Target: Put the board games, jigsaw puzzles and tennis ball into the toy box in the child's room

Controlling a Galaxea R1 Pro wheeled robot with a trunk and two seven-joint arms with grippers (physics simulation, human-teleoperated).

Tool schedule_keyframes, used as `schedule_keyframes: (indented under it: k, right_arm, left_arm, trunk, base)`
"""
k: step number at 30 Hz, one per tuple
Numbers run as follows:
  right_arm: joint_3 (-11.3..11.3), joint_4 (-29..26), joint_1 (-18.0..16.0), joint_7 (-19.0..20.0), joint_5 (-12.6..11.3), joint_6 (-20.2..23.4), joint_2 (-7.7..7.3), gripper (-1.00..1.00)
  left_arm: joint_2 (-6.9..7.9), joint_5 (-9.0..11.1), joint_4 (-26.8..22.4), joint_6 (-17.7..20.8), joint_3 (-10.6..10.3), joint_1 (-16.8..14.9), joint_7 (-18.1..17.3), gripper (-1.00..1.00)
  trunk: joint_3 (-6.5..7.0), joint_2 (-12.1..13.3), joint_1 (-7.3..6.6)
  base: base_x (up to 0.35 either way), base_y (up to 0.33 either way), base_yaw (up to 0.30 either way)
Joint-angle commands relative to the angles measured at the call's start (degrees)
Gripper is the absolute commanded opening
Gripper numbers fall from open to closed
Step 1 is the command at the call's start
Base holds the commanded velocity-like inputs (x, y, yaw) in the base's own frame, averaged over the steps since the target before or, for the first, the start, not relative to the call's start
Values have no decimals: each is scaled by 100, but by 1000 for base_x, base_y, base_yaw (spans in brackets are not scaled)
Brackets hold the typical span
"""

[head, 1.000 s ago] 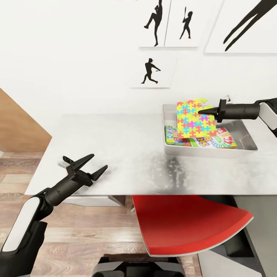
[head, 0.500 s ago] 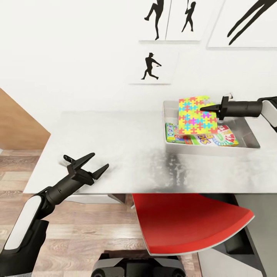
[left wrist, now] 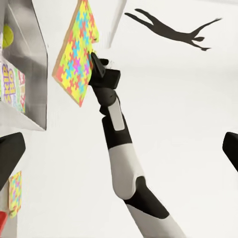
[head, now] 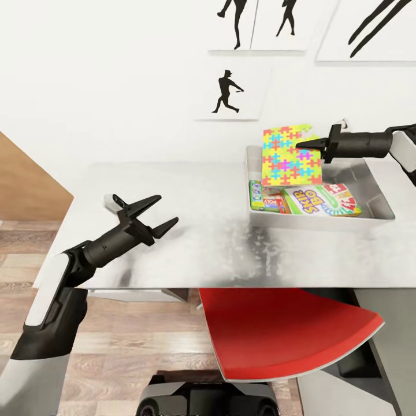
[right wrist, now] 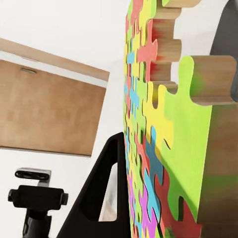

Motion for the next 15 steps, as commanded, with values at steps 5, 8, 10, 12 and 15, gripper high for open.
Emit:
schedule_keyframes:
  k: [5, 8, 10, 12, 15]
  right_arm:
    - [17, 136, -44, -31, -14, 17, 134, -100]
    - [15, 160, -49, -42, -16, 17, 159, -100]
    - [14, 175, -53, -47, -21, 17, 174, -100]
    - [11, 185, -55, -52, -23, 17, 184, -100]
    - [10, 192, -56, -54, -27, 17, 187, -100]
  left_arm:
    - [-249, 945, 1, 0, -39, -560, 1697, 100]
    - [-343, 1207, 1, -8, -39, -713, 2209, 100]
    - [-421, 1383, 1, -31, -39, -839, 2562, 100]
    - [-482, 1495, 1, -81, -41, -954, 2792, 100]
    - [-522, 1570, 1, -154, -45, -1062, 2953, 100]
  trunk:
    - [-55, -10, 3]
    - [-83, -10, 3]
    - [-101, -10, 3]
    - [-120, -10, 3]
    - [-148, -10, 3]
  base:
    - [0, 0, 0]
    - [0, 0, 0]
    - [0, 0, 0]
    - [0, 0, 0]
    - [0, 0, 0]
